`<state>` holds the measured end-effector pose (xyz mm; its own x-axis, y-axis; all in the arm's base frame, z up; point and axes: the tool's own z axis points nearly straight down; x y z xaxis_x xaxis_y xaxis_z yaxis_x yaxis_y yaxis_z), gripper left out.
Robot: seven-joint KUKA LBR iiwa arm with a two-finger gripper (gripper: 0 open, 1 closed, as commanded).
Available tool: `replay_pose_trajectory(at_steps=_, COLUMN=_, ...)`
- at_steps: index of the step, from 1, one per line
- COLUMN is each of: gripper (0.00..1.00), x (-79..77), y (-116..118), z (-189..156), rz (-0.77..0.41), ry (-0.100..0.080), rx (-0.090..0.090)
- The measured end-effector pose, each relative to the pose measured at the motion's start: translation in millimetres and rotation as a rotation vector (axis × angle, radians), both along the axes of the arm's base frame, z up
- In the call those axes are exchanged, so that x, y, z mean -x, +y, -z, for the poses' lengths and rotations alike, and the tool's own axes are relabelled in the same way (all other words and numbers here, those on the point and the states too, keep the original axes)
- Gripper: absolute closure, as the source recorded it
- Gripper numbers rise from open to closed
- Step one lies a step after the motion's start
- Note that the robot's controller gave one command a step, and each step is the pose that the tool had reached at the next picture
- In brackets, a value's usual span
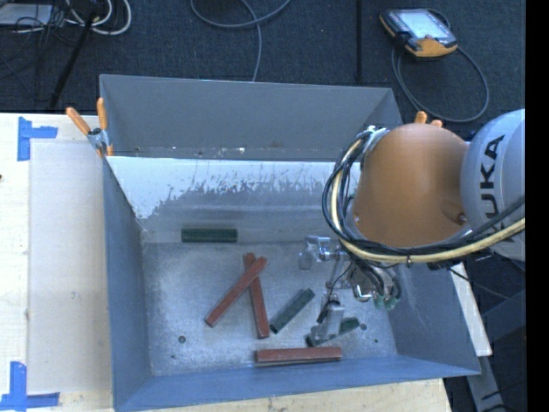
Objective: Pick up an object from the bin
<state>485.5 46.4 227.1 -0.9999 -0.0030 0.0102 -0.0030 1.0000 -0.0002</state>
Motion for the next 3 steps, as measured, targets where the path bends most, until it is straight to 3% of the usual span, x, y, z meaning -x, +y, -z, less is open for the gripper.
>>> replay_pose_trajectory(at_steps=2, gripper=0.0, x=-2.4, y=0, z=-3, rz=0.002, ry=-0.01, rx=-0.001)
replay_pose_trajectory(at_steps=3, gripper=0.0, x=0.1, y=-7, z=53, rz=-0.133, ry=-0.011, rx=-0.001)
